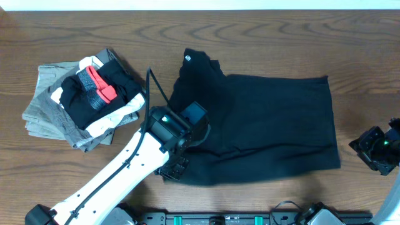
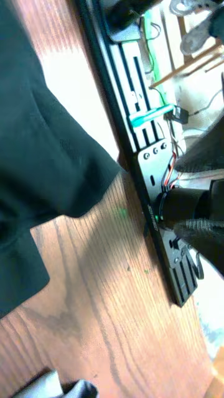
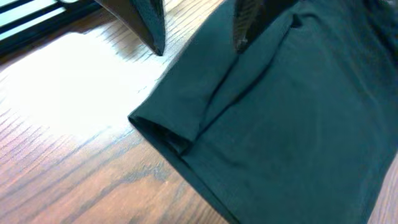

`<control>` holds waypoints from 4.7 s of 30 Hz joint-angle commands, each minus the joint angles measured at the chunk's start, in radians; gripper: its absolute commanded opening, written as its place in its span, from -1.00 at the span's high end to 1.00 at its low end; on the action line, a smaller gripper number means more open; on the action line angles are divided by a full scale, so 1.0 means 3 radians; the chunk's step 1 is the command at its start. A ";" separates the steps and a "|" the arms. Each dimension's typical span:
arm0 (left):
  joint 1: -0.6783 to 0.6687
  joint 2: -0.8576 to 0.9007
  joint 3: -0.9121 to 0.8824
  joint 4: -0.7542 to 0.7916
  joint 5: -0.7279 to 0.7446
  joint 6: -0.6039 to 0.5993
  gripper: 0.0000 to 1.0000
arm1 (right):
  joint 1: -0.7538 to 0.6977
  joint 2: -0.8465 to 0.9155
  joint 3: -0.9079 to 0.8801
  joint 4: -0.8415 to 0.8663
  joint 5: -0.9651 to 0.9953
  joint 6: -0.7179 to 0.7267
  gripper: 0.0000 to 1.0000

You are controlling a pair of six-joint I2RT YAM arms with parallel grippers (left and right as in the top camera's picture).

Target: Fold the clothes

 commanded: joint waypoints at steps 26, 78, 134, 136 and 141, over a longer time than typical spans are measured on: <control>0.0807 0.1715 0.0022 0.2817 0.0304 0.0640 0.77 | 0.1405 0.2035 0.0041 0.2276 -0.0276 0.0543 0.98; 0.1500 0.1821 0.3506 -0.0164 0.1029 0.0793 0.09 | 0.0381 0.1522 0.0491 0.0816 0.0287 0.0359 0.13; 0.1485 0.1762 0.3506 -0.0207 0.0868 0.0795 0.06 | 0.0210 0.0109 -0.0388 0.1466 0.0116 0.0666 0.87; 0.1485 0.1762 0.3506 -0.0207 0.0870 0.0795 0.06 | 0.0210 0.0182 -0.0388 0.1461 0.0125 0.0665 0.32; 0.1485 0.1762 0.3506 -0.0220 0.0868 0.0795 0.05 | 0.0206 0.0417 -0.0389 0.1447 0.0196 0.0649 -0.32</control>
